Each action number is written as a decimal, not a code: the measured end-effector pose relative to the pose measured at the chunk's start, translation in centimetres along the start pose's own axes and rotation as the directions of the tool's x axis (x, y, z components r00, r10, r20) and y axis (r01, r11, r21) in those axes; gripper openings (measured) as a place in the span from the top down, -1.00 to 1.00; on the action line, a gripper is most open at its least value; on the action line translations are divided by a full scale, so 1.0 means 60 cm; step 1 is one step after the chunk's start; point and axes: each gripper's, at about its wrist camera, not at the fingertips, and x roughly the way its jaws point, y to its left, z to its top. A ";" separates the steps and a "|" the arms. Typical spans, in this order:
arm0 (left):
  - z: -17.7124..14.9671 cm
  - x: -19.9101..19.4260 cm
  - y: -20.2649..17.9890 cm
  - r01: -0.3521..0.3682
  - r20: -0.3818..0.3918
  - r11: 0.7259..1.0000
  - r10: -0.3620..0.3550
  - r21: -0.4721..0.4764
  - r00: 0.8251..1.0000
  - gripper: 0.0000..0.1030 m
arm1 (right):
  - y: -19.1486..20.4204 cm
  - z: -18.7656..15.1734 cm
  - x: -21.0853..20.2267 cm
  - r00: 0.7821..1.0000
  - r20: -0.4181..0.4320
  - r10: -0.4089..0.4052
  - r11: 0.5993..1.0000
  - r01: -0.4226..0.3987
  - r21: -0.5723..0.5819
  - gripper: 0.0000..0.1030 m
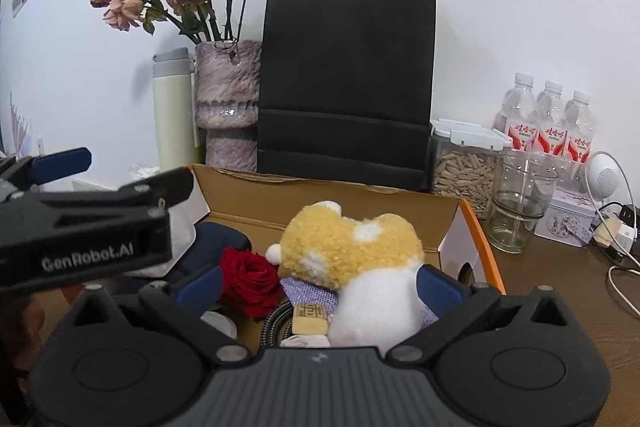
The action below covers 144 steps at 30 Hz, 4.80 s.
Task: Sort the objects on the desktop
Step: 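Open both tools to drop the cap and block into the box, then withdraw from the box and grasp the other white bottle cap with the right tool, then grasp the dried orange flower with the left tool while the right tool holds the cap, then carry the dried flower and the cap over the box with both tools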
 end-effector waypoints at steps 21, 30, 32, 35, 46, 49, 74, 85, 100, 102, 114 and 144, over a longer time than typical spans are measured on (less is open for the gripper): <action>-0.015 -0.075 0.037 0.007 -0.038 0.998 -0.009 -0.057 0.999 -1.00 | -0.010 -0.033 -0.082 0.999 0.041 -0.026 0.999 0.025 0.029 -1.00; -0.047 -0.122 0.082 0.054 -0.181 0.997 -0.064 -0.062 0.981 -1.00 | 0.017 -0.073 -0.147 1.000 0.000 0.015 1.000 -0.015 -0.020 -1.00; -0.058 -0.124 0.097 0.068 -0.234 0.995 -0.084 -0.079 0.969 -1.00 | 0.028 -0.082 -0.151 0.999 -0.021 0.034 0.999 -0.034 -0.027 -1.00; -0.074 -0.127 0.114 0.054 -0.293 0.995 -0.077 -0.087 0.953 -1.00 | 0.043 -0.094 -0.142 0.996 -0.069 0.062 0.997 -0.064 -0.030 -1.00; -0.087 -0.131 0.169 -0.013 -0.350 0.990 -0.037 -0.139 0.936 -1.00 | 0.097 -0.089 -0.051 0.967 -0.230 0.112 0.994 -0.108 0.031 -0.61; -0.088 -0.131 0.169 -0.010 -0.356 0.991 -0.039 -0.136 0.934 -1.00 | 0.108 -0.085 -0.027 0.963 -0.248 0.105 0.994 -0.098 0.042 -0.49; -0.108 -0.119 0.149 -0.007 -0.411 0.994 -0.038 -0.109 0.911 -1.00 | 0.074 -0.087 -0.067 0.979 -0.171 0.110 0.994 -0.109 0.014 0.25; -0.105 -0.106 0.104 -0.002 -0.455 0.993 -0.053 -0.119 0.889 -1.00 | 0.027 -0.095 -0.083 0.983 -0.162 0.088 0.996 -0.086 0.018 0.25; -0.102 -0.070 0.078 -0.039 -0.495 0.990 -0.035 -0.138 0.868 -0.31 | 0.004 -0.101 -0.086 0.982 -0.166 0.094 0.996 -0.091 0.022 0.24; -0.101 -0.072 0.078 -0.034 -0.486 0.990 -0.039 -0.140 0.873 -0.07 | 0.004 -0.101 -0.087 0.982 -0.164 0.095 0.995 -0.092 0.022 0.24; -0.101 -0.080 0.085 -0.006 -0.468 0.981 -0.086 -0.192 0.879 0.68 | 0.009 -0.101 -0.091 0.984 -0.156 0.091 0.996 -0.090 0.010 0.24; 0.053 -0.066 0.009 0.189 -0.159 0.970 -0.213 -0.153 0.964 0.69 | -0.015 0.010 -0.090 0.994 0.068 0.081 0.996 -0.083 0.025 0.24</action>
